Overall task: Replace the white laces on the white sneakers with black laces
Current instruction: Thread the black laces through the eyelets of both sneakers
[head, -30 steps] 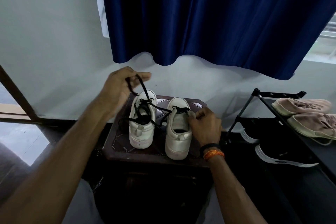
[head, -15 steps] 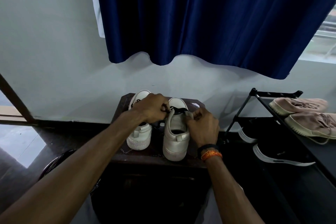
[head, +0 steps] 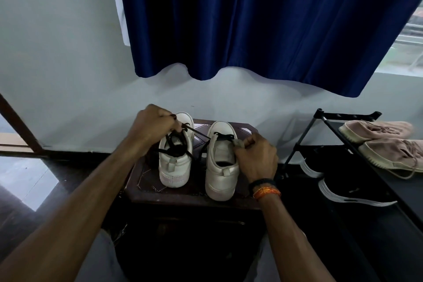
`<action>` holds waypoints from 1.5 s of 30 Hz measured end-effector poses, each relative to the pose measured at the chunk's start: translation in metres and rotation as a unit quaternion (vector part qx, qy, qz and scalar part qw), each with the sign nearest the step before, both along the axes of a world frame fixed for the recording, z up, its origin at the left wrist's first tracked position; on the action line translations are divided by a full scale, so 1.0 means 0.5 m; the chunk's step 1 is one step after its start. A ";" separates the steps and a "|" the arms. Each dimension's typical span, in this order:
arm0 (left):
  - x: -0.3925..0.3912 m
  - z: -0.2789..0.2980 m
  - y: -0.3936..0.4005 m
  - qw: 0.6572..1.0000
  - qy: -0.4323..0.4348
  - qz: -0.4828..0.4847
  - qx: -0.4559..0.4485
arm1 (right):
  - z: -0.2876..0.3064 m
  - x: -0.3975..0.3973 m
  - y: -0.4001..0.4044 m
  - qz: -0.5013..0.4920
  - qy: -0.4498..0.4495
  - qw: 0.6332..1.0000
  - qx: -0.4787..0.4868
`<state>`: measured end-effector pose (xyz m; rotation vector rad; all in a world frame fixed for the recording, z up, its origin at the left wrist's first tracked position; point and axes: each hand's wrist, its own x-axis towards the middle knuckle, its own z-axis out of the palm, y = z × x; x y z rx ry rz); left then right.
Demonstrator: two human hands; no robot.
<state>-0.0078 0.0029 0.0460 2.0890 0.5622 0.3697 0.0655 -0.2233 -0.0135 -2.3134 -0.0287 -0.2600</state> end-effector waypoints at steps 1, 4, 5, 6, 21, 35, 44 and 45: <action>-0.006 0.000 0.003 1.000 -0.002 0.014 -0.012 | 0.000 -0.001 0.002 0.002 -0.005 1.000 -0.002; -0.010 -0.012 -0.017 1.000 -0.003 0.001 0.026 | 0.004 -0.009 0.006 0.020 -0.050 0.999 -0.005; -0.007 -0.016 -0.026 0.999 -0.007 -0.014 0.042 | 0.004 -0.014 0.007 0.029 -0.077 0.997 0.000; -0.003 -0.020 -0.031 0.998 -0.013 -0.028 0.056 | 0.004 -0.020 0.008 0.039 -0.111 0.993 0.003; 0.007 -0.036 -0.048 0.991 -0.065 -0.088 -0.074 | -0.040 -0.070 0.088 0.015 -0.154 0.988 -0.025; -0.015 -0.042 -0.018 0.989 -0.033 -0.109 -0.093 | -0.037 -0.070 0.057 0.037 -0.128 0.988 0.083; -0.049 0.012 -0.058 0.989 0.055 -0.116 0.077 | -0.014 -0.044 0.021 0.052 -0.126 0.990 0.039; -0.051 0.016 -0.061 0.989 0.055 -0.108 0.084 | -0.013 -0.044 0.021 0.056 -0.129 0.989 0.038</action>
